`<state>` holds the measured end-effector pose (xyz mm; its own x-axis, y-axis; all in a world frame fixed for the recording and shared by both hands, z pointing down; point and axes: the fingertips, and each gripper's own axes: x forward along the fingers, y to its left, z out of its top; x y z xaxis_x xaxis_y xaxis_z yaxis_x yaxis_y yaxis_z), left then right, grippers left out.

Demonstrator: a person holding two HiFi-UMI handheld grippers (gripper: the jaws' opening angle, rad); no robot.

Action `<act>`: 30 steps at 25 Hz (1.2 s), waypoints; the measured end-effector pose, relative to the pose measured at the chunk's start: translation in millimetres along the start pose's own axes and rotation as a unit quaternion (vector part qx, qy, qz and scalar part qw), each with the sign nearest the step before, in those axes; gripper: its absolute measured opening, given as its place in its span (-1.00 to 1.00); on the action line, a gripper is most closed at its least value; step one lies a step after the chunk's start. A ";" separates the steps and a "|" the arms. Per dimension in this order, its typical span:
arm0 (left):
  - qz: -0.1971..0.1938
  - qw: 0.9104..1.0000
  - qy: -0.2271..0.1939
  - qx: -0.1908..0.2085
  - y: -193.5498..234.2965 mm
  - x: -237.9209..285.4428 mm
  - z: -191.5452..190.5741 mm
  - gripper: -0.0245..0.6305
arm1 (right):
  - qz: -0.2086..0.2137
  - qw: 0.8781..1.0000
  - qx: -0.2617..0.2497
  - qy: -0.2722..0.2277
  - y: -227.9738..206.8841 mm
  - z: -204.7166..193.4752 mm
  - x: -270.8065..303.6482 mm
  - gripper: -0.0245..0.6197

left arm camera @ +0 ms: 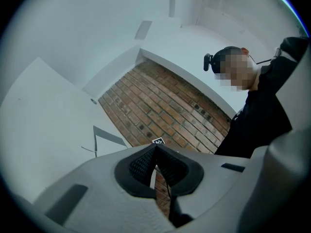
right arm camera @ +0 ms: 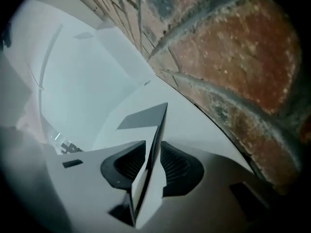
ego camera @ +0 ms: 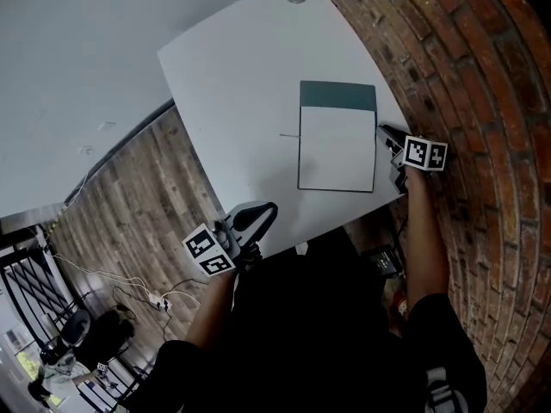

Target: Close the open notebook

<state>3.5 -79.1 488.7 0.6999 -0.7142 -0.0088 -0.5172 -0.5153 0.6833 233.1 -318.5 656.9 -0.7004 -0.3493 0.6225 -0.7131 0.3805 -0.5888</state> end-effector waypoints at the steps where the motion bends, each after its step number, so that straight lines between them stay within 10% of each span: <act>1: 0.000 1.000 0.002 -0.002 0.2 0.2 -2.2 -0.88 | 0.007 1.000 0.006 0.005 0.6 -0.4 1.1 -0.61; 19: 0.002 1.000 -0.010 0.000 -7.6 -5.1 -4.5 -0.88 | 0.063 0.996 0.012 0.054 19.4 3.5 16.3 -0.60; 30: 0.005 1.000 -0.006 0.003 3.8 -4.6 -0.6 -0.88 | 0.117 0.970 -0.213 -0.002 51.2 -16.0 -10.5 -0.65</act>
<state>-1.4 -77.5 491.7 0.6894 -0.7243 -0.0111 -0.5267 -0.5117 0.6788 204.5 -281.7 628.5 -0.8423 -0.2138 0.4948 -0.4577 0.7685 -0.4471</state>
